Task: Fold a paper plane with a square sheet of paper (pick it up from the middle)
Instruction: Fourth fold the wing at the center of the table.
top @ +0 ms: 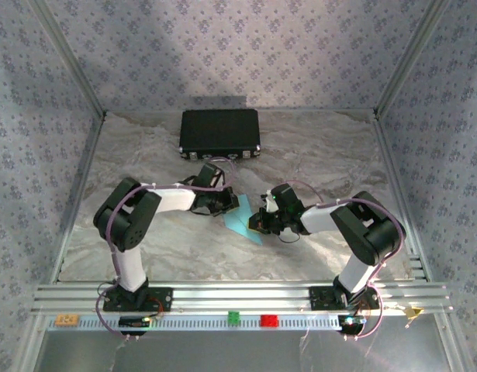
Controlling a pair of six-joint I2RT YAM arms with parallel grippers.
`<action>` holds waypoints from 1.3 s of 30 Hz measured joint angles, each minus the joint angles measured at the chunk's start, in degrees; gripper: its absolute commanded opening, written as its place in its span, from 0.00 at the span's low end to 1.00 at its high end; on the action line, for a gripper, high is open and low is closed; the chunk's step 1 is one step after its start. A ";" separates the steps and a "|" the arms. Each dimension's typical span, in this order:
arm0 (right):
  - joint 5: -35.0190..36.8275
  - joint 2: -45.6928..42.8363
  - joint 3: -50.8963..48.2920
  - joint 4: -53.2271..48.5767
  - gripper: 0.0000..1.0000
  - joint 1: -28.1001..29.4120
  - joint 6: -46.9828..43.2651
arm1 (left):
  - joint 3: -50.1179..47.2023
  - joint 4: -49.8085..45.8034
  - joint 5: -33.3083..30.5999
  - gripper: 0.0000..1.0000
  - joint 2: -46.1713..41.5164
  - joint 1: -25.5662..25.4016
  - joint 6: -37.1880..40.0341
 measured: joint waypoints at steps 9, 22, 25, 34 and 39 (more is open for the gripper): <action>0.00 0.00 0.00 -0.04 0.00 0.00 -0.22 | 0.00 1.27 2.62 0.08 0.79 5.92 1.22; 0.00 -0.02 0.00 -0.04 0.00 -0.02 -0.35 | -0.04 -0.92 0.98 0.14 -2.38 9.46 2.64; 0.00 -0.02 0.00 -0.07 0.00 -0.02 -0.39 | -0.46 -1.44 -0.39 0.14 -5.88 8.39 2.60; -0.02 -0.24 0.00 -0.57 0.00 -0.02 -0.42 | -0.46 -0.92 -1.05 0.11 -6.34 -0.44 2.38; 0.00 -0.55 0.00 -1.20 0.00 -0.02 -0.42 | -0.42 -1.09 -1.14 0.10 -1.11 -2.71 1.92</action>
